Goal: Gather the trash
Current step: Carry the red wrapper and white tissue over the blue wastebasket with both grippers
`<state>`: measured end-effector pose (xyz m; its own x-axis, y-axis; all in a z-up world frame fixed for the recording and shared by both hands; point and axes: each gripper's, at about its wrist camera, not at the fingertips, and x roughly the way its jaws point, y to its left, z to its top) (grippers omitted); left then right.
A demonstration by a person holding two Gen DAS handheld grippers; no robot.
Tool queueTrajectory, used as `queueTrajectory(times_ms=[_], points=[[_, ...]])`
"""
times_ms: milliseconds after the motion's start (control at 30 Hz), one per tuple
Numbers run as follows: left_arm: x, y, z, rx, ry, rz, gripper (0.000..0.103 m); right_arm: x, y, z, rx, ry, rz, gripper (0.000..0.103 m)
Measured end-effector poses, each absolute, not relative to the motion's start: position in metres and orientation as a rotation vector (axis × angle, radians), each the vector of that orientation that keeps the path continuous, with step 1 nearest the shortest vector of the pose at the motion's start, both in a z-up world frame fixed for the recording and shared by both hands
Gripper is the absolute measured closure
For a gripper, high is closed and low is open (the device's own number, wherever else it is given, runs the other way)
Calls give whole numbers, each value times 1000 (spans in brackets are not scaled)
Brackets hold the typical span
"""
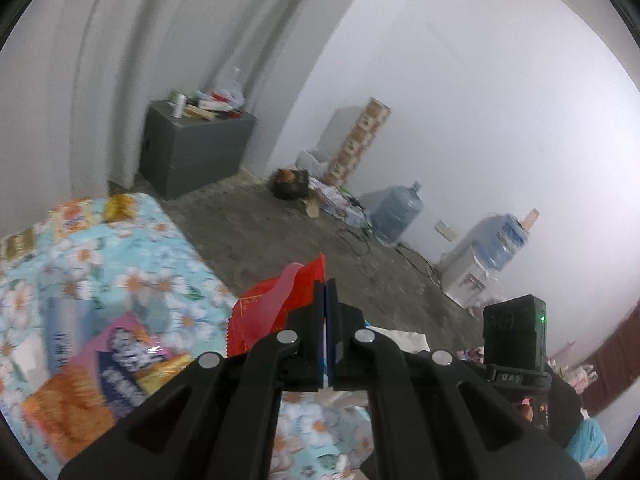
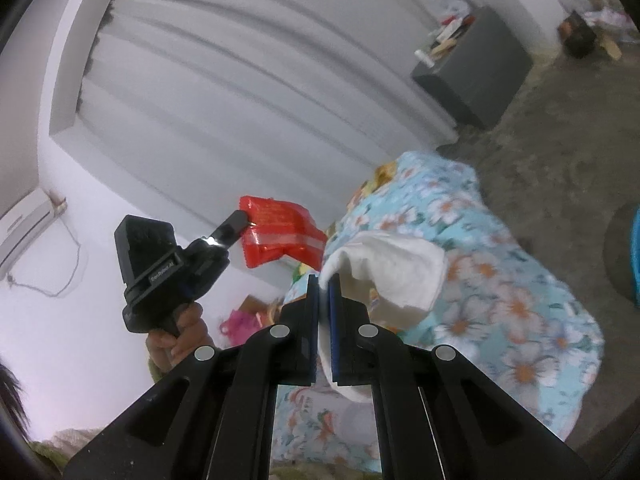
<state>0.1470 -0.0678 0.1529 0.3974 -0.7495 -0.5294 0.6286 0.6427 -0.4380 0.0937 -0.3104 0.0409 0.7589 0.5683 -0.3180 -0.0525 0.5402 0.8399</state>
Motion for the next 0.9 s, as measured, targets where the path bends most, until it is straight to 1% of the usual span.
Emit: queueTrajectory(times_ms=[133, 300, 500, 733, 900], points=[[151, -109, 141, -159, 804, -922, 103, 75, -336, 34, 959, 599, 334, 100], [162, -166, 118, -155, 907, -995, 103, 55, -367, 28, 973, 580, 231, 100], [168, -246, 89, -82, 1002, -1047, 103, 37, -410, 13, 979, 567, 69, 100], [173, -339, 46, 16, 1102, -1091, 103, 33, -459, -21, 1009, 596, -117, 100], [178, -405, 1, 91, 1190, -1112, 103, 44, -487, -55, 1029, 650, -246, 100]])
